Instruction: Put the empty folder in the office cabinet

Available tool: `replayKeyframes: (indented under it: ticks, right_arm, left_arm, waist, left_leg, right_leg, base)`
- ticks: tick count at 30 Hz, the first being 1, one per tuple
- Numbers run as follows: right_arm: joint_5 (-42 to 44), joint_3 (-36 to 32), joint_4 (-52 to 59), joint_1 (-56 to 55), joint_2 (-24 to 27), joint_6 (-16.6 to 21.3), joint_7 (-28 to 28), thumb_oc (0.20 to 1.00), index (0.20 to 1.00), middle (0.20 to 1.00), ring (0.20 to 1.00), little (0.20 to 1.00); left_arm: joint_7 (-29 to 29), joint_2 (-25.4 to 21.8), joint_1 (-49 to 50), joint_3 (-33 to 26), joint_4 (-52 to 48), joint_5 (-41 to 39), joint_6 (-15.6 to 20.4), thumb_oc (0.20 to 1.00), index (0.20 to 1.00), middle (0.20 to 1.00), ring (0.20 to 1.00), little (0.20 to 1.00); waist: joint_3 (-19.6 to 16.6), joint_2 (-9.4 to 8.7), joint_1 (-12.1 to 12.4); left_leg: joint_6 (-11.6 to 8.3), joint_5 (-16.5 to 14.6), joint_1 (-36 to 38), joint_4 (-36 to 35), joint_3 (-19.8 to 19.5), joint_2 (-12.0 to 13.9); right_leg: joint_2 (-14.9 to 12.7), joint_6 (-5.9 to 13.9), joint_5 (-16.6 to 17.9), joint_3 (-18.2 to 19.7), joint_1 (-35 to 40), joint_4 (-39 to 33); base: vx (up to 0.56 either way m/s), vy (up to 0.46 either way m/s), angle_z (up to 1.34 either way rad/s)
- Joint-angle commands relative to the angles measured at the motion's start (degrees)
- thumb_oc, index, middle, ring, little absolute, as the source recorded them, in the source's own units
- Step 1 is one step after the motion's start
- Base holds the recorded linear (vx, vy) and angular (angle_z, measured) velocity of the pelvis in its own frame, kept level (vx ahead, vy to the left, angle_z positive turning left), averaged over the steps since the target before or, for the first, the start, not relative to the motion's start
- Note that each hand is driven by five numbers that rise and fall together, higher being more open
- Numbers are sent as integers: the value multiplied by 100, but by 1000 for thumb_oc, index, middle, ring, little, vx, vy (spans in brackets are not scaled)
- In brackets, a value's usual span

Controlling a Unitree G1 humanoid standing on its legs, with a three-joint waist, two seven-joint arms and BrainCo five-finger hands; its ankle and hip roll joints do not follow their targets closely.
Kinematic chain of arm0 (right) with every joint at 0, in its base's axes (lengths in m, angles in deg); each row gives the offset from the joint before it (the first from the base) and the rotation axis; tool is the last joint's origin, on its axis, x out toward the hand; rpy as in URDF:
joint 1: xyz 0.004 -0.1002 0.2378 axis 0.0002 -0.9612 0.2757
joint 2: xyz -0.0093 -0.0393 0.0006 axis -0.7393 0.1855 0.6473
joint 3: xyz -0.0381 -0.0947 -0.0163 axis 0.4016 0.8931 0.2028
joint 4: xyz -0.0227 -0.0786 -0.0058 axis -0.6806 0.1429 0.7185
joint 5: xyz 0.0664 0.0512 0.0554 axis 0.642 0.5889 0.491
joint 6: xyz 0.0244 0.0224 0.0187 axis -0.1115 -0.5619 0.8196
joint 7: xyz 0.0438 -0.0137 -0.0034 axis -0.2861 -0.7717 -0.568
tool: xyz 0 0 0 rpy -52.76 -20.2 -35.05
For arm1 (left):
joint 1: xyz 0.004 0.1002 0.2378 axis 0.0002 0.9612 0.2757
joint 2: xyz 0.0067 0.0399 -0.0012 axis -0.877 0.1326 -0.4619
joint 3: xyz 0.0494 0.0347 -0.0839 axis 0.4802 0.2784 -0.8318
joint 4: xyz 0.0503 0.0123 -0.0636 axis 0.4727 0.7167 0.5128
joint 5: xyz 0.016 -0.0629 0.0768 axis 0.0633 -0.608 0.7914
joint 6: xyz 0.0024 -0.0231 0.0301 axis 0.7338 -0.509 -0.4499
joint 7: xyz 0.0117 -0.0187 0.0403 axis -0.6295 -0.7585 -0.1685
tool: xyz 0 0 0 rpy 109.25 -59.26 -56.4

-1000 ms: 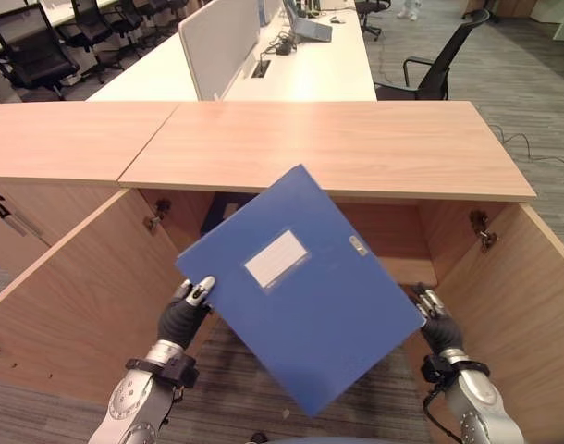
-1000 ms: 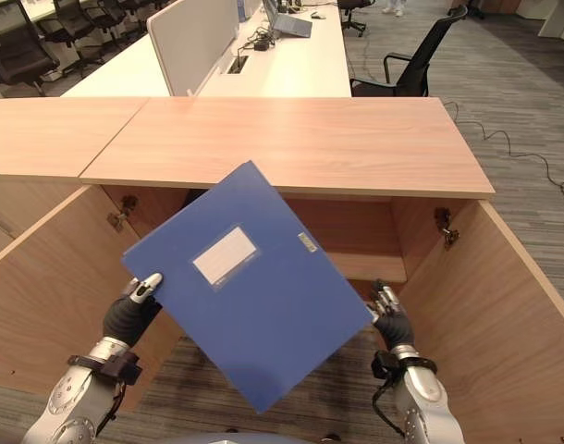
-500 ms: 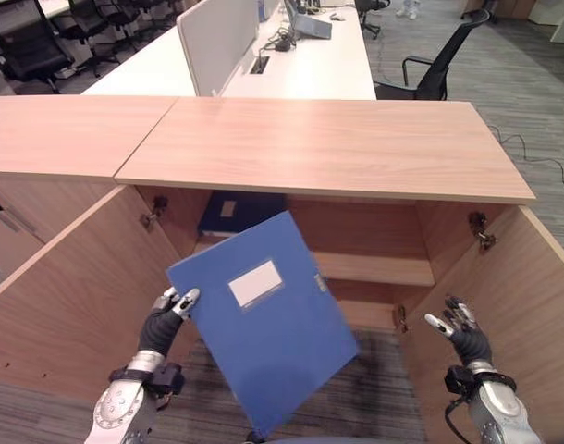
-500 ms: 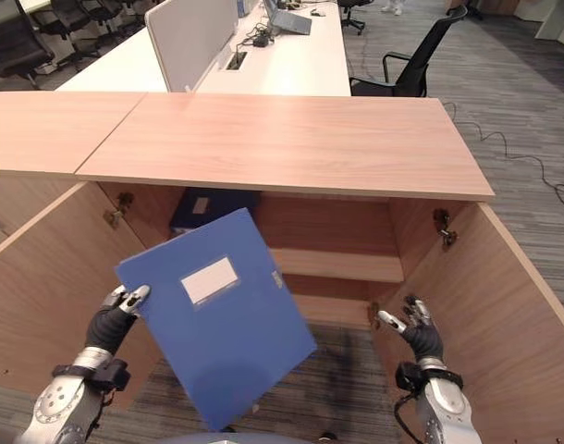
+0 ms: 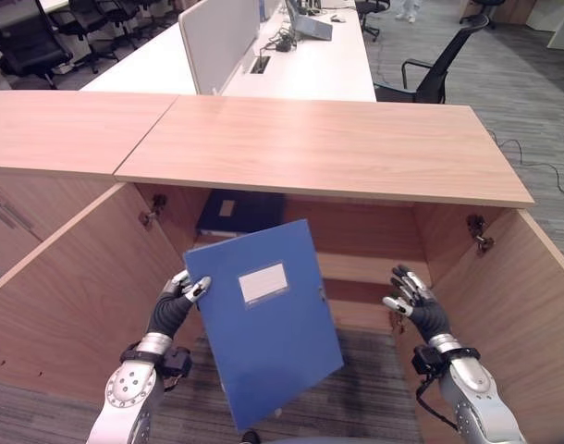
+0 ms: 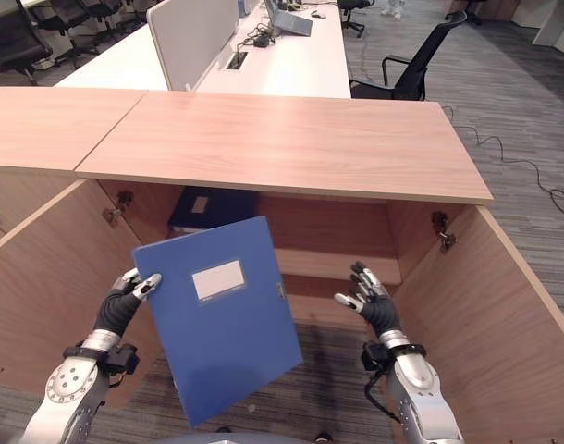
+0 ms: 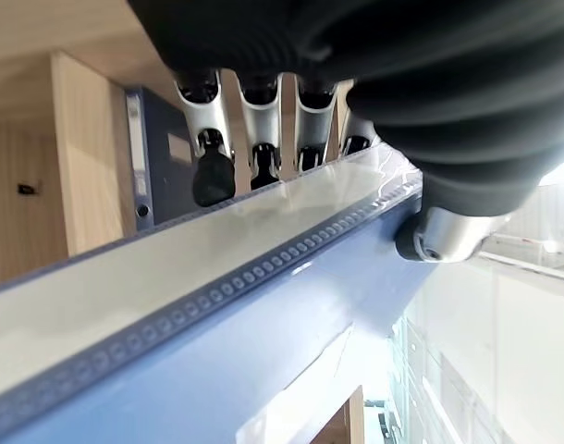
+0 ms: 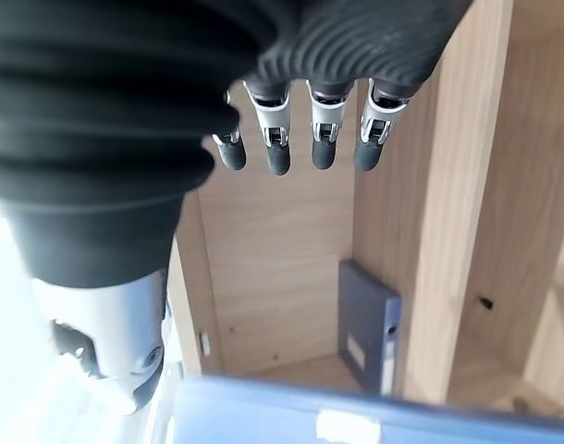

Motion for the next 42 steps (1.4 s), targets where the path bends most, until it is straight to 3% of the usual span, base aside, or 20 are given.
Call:
replayKeyframes:
  ticks: [1, 12, 34, 40, 41, 42]
  right_arm:
    - [300, 72, 143, 428, 9, 80, -217, 1000, 1000, 1000, 1000, 1000]
    - [721, 775, -314, 890, -252, 31, -182, 1000, 1000, 1000, 1000, 1000]
    - [1255, 1445, -355, 1350, -349, -37, -432, 1000, 1000, 1000, 1000, 1000]
    - [1872, 2119, -648, 1503, -402, -298, -1104, 1000, 1000, 1000, 1000, 1000]
    - [1866, 2573, -1186, 1827, -729, -426, -1166, 1000, 1000, 1000, 1000, 1000]
    - [1866, 2569, -1190, 1832, -730, -425, -1168, 1000, 1000, 1000, 1000, 1000]
  left_arm:
    - [-57, -253, -359, -222, -586, -132, 592, 200, 200, 200, 200, 200]
    - [-43, -294, -870, 339, -673, -306, 666, 200, 200, 200, 200, 200]
    - [-130, -337, -1823, 1105, -777, -294, 777, 200, 200, 200, 200, 200]
    - [-995, -97, -2366, 1847, -959, -1989, 524, 200, 200, 200, 200, 200]
    - [-1075, 101, -2732, 2427, -951, -2514, 438, 200, 200, 200, 200, 200]
    - [-1075, 102, -2740, 2431, -945, -2514, 442, 200, 200, 200, 200, 200]
  waist:
    - [62, -248, -13]
    - [52, -248, 29]
    - [37, -310, 3]
    - [32, -304, -53]
    - [19, -291, -53]
    - [23, -292, -50]
  left_leg:
    - [-143, -569, 63, 12, -190, 217]
    - [-167, -554, 69, 12, -189, 224]
    - [-163, -424, 17, 12, -85, 229]
    - [-167, -398, 15, 12, -61, 226]
    - [-166, -399, 14, 12, -73, 224]
    - [-166, -399, 15, 12, -73, 224]
  right_leg:
    - [-231, 273, -427, 7, 98, 29]
    - [-230, 259, -439, -11, 121, 29]
    - [-247, 225, -346, -91, 55, 29]
    - [-245, 229, -322, -73, 33, 29]
    - [-248, 223, -328, -94, 45, 29]
    - [-248, 223, -328, -94, 46, 29]
  base:
    - [0, 0, 0]
    - [0, -1, -1]
    - [-9, 0, 0]
    - [0, 0, 0]
    - [0, 0, 0]
    - [0, 0, 0]
